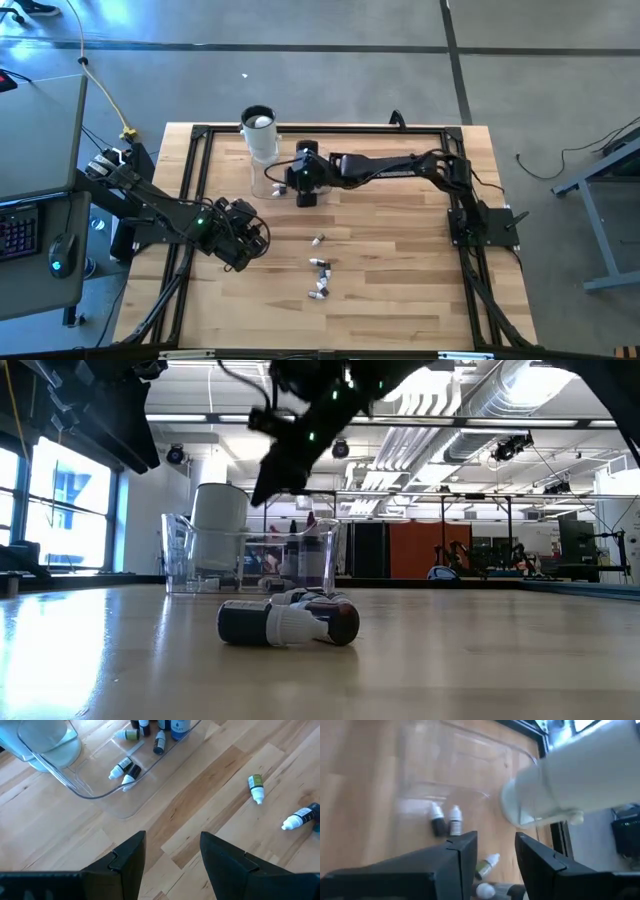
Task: Pick & Place food coloring
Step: Put the small green food coloring bottle into the transparent bin
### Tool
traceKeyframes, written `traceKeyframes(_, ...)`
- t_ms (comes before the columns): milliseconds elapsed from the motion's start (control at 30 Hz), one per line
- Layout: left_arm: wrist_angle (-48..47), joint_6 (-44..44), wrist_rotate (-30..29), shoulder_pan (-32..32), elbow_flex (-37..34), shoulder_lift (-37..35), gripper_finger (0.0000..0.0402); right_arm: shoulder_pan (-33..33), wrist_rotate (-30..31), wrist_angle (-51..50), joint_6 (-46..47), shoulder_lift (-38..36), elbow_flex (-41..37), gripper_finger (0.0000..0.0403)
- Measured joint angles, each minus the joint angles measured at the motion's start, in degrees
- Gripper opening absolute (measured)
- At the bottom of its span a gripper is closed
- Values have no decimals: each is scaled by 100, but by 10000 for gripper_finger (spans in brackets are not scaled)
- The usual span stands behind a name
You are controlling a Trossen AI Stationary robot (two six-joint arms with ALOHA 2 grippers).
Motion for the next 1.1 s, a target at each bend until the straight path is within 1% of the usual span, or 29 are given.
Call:
traceKeyframes(100,-1,-2,34,0,0,0,183,278,-137,-734,12,-176,297,125)
traceKeyframes(200,-1,-2,57,0,0,0,183,608,-357,-1095,123,-366,387,126)
traceKeyframes(267,-1,-2,59,0,0,0,183,799,-767,-1316,185,-459,290,126)
traceKeyframes(367,-2,-2,75,0,0,1,183,1023,-1549,-1666,235,-498,-60,126)
traceKeyframes(433,1,-2,80,0,0,51,183,1135,-1821,-1621,376,-494,-411,126)
traceKeyframes(500,-6,-2,103,0,0,93,183,1194,-1851,-1281,438,-494,-881,126)
traceKeyframes(633,8,-4,183,0,0,184,183,1167,-1851,-153,455,-481,-1949,126)
traceKeyframes(767,49,-18,288,0,0,229,183,1071,-1933,1058,444,-481,-2707,126)
traceKeyframes(900,219,-19,278,0,0,227,183,1012,-2122,1780,181,-481,-3136,127)
traceKeyframes(1000,311,-19,275,-1,0,227,183,993,-2359,1876,135,-483,-3314,127)
traceKeyframes(1100,313,-20,273,0,0,227,183,961,-2366,2018,154,-492,-3431,127)
